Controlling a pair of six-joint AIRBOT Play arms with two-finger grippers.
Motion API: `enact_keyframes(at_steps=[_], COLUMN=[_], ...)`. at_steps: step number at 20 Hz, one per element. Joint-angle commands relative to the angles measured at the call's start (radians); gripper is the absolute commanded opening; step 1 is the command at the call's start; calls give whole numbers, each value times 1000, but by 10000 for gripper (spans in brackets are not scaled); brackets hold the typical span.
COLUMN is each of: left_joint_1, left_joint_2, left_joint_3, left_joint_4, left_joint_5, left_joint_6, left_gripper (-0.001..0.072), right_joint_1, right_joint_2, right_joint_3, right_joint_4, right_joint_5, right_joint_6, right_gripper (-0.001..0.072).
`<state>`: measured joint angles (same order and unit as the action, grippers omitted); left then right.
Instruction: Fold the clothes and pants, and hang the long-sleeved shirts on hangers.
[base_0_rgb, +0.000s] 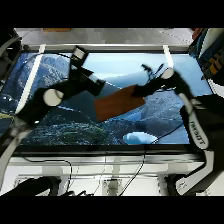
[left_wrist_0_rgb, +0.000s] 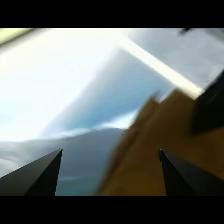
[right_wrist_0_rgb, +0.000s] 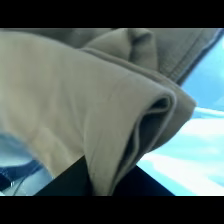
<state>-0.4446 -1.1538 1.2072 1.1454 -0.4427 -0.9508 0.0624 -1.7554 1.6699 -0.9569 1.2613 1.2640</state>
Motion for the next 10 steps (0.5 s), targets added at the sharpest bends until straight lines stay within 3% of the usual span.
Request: enact_keyframes(at_steps=[1,7,10], left_joint_1=[52,100,99], left_joint_2=[135,277,290], left_joint_3=[0,0,0], left_joint_4=[109,108,108], left_joint_5=[-15,-16,-16], left_joint_6=[0,-1,-1], left_gripper=[697,697,697], right_joint_1=[-145,-520,-724], right_joint_2=[139,430,475], right_joint_3=[85,112,111], right_joint_4=[-108,-412,-527], right_joint_5=[143,171,248], right_joint_6=[83,201,306], right_gripper=[21,21,20])
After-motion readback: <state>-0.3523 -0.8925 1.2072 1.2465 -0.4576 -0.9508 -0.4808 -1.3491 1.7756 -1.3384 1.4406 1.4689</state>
